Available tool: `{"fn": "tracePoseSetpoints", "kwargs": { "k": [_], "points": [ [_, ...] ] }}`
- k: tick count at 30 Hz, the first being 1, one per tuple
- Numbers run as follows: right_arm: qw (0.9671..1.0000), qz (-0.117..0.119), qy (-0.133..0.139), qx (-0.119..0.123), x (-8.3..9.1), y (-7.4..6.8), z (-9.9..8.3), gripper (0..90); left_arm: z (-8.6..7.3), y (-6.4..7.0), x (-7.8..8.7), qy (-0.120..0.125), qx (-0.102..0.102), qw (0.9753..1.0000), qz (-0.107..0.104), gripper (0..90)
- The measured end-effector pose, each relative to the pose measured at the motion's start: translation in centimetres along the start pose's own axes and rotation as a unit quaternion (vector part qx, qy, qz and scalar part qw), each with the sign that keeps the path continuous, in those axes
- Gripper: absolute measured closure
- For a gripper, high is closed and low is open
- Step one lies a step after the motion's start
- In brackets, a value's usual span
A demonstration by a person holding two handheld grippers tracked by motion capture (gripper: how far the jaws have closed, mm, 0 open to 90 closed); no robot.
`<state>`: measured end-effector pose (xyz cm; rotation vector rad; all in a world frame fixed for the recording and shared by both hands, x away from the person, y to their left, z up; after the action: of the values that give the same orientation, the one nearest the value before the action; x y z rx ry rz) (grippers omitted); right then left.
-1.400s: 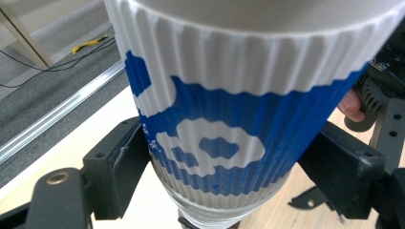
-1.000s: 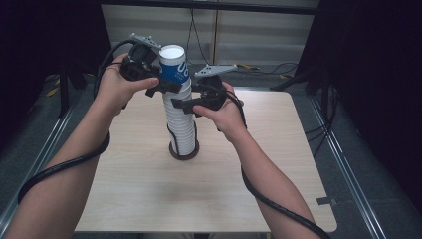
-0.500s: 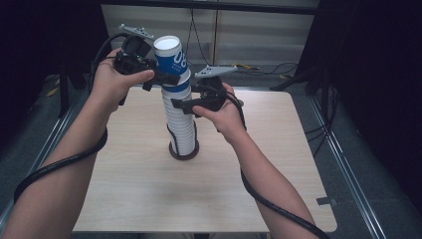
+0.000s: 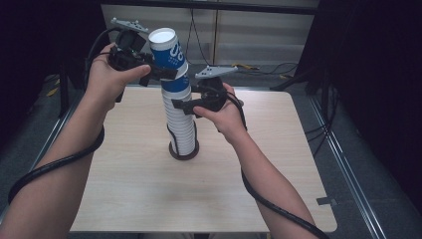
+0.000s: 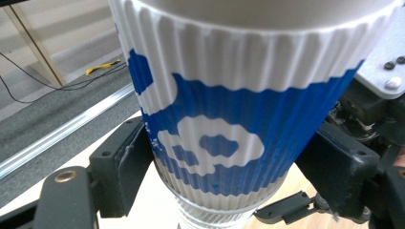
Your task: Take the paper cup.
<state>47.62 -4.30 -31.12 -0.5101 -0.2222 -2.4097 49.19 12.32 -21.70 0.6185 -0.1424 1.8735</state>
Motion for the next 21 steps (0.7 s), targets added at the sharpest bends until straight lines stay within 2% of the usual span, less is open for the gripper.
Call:
{"fn": "tracePoseSetpoints", "kwargs": {
  "k": [9,21],
  "points": [
    [1.0,-0.002,-0.003,0.007,0.0,-0.1,-0.2,20.3,0.3,0.2,0.7,0.003,-0.004,1.0,0.002,21.8],
    [0.9998,-0.009,-0.004,0.014,0.0,-0.1,0.1,20.0,1.0,0.3,1.9,0.021,-0.001,0.9997,0.007,21.5]
  ]
}}
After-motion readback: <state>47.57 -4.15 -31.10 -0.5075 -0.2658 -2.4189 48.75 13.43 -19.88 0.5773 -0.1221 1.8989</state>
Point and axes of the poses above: each handheld gripper's, and its own axes: x roughly backward along the jaws, z roughly out of its top, y roughly to its right, the point moved 4 cm from there along -x, roughly forward along the jaws, and after that the axes turned 13 degrees about -z, right-handed, at the moved point
